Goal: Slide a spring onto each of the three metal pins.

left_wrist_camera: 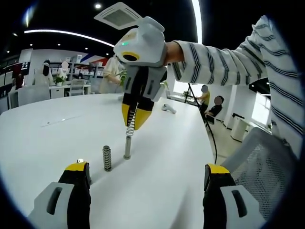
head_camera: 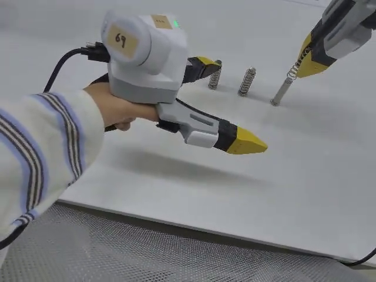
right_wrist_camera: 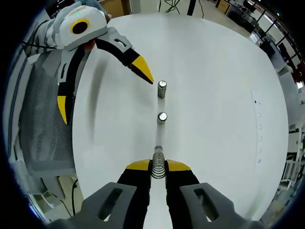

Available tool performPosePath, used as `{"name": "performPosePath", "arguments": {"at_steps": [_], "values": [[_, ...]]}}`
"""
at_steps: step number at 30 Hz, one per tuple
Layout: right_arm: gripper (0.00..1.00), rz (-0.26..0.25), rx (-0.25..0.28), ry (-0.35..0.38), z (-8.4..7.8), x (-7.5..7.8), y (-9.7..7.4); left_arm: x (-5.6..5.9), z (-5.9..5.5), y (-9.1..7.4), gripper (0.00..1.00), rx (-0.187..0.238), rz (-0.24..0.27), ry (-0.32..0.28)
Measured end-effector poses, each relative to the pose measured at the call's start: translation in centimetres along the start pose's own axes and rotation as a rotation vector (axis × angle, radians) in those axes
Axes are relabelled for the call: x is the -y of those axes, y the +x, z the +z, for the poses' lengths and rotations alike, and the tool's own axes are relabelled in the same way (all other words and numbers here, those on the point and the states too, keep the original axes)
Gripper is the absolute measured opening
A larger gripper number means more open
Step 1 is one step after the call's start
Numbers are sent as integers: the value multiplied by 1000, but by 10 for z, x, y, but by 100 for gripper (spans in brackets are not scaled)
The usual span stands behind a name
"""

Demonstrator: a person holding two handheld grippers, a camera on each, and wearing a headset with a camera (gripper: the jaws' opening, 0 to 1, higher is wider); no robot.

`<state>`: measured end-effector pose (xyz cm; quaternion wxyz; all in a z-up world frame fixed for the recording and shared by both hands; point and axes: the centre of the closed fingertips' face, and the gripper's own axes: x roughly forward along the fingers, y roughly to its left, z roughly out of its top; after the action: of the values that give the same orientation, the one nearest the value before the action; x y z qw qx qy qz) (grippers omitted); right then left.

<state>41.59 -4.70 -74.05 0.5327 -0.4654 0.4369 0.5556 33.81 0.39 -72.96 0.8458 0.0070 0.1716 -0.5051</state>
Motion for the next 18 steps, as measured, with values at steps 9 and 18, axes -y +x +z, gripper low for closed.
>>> {"name": "performPosePath", "arguments": {"at_steps": [9,18], "values": [[8,10,-52,1,-4,1,7,-4,-8,2,97,-28,-2,8],[8,19,-67,40,-7,4,13,-5,-10,0,98,-36,-3,0]]}}
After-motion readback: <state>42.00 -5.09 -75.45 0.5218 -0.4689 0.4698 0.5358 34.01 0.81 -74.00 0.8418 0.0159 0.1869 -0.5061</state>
